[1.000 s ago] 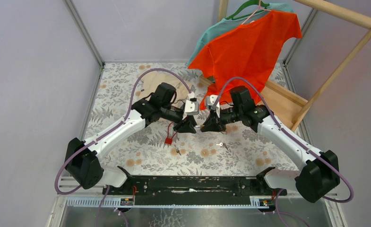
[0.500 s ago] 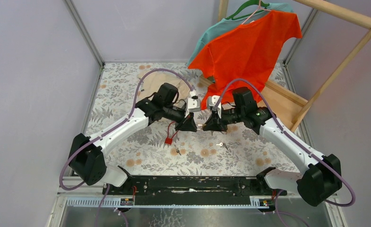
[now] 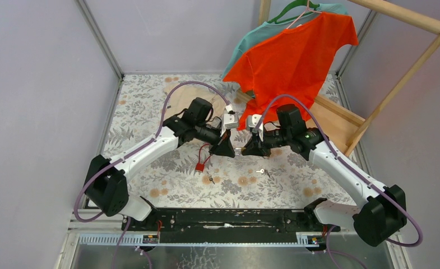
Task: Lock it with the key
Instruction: Lock the lock.
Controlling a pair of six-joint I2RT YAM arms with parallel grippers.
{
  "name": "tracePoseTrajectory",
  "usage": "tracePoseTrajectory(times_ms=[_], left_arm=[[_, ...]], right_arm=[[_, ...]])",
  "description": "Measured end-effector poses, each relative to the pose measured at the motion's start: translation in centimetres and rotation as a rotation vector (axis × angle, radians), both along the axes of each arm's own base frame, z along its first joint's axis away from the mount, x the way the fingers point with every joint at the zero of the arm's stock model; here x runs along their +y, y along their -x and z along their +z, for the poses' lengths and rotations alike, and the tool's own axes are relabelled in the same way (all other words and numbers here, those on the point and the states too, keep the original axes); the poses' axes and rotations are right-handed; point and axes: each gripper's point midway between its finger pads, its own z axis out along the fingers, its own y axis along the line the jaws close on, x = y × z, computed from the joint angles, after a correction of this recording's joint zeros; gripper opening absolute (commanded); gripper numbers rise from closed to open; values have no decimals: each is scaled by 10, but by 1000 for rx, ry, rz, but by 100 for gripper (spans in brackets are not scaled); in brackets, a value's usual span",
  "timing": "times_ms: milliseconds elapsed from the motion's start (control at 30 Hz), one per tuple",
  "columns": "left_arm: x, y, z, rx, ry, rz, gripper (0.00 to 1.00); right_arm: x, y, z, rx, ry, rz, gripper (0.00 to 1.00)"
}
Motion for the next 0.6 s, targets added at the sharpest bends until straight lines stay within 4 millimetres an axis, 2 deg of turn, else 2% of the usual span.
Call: tracePoseTrajectory(times_ms=[267,600], left_arm=[[-1,3,2,40,20,-11,0],[-5,6,-4,109,19,-24,0]], right_arm=[[-1,1,3,-8,-4,-2,0],[-3,4,-4,15,9,-6,0]])
